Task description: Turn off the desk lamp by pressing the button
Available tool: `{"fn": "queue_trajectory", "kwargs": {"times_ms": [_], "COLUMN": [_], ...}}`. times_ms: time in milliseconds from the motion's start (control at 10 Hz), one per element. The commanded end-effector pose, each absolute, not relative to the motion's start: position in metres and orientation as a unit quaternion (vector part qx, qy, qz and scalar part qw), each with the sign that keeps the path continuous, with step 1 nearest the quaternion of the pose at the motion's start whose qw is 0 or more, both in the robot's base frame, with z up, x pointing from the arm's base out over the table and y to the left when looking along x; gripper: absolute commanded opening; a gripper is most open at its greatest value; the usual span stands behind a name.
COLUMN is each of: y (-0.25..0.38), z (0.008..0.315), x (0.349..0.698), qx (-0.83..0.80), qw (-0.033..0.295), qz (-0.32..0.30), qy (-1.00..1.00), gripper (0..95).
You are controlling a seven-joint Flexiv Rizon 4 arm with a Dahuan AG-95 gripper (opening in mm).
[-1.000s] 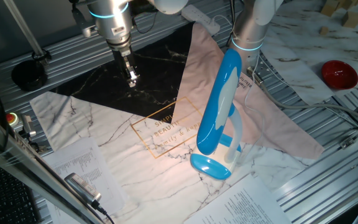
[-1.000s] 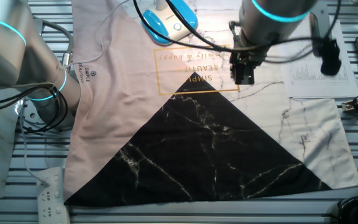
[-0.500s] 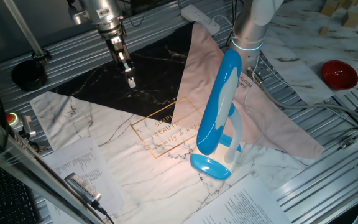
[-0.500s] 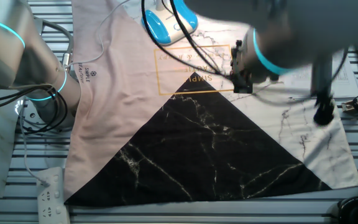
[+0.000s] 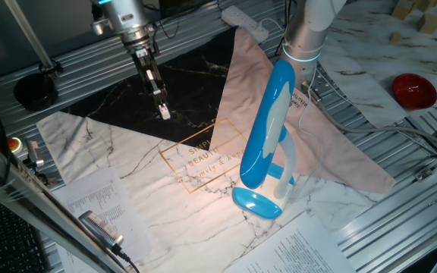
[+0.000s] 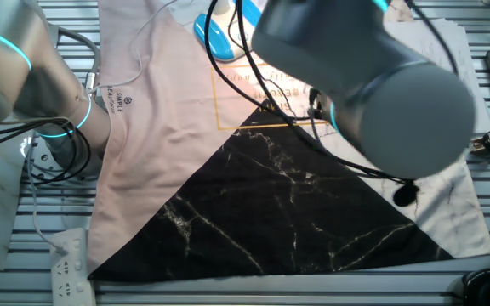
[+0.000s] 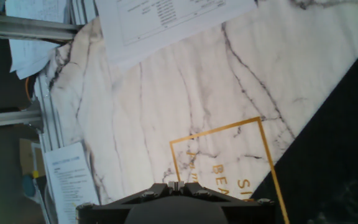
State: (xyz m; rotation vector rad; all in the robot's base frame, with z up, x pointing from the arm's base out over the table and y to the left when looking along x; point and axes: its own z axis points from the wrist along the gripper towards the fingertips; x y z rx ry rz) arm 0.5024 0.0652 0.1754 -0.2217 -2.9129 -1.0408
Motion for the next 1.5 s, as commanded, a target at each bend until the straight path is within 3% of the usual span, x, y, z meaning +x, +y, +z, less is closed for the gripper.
{"fn": "queue_trajectory", "kwargs": {"times_ms": [100, 500, 1100, 1500], "y": [0.0823, 0.0825, 0.0819, 0.0819], "z": [0.1707, 0.1707, 0.1701, 0.1701], "x": [0.5047, 0.5048, 0.5042, 0.5042], "qx": [-0.061, -0.031, -0.038, -0.019], "qw": [0.024, 0.019, 0.042, 0.033], "qz": [-0.347, -0.328, -0.323, -0.318], "qy": [-0.936, -0.944, -0.945, -0.947], "gripper": [0.0, 0.0, 0.0, 0.0]}}
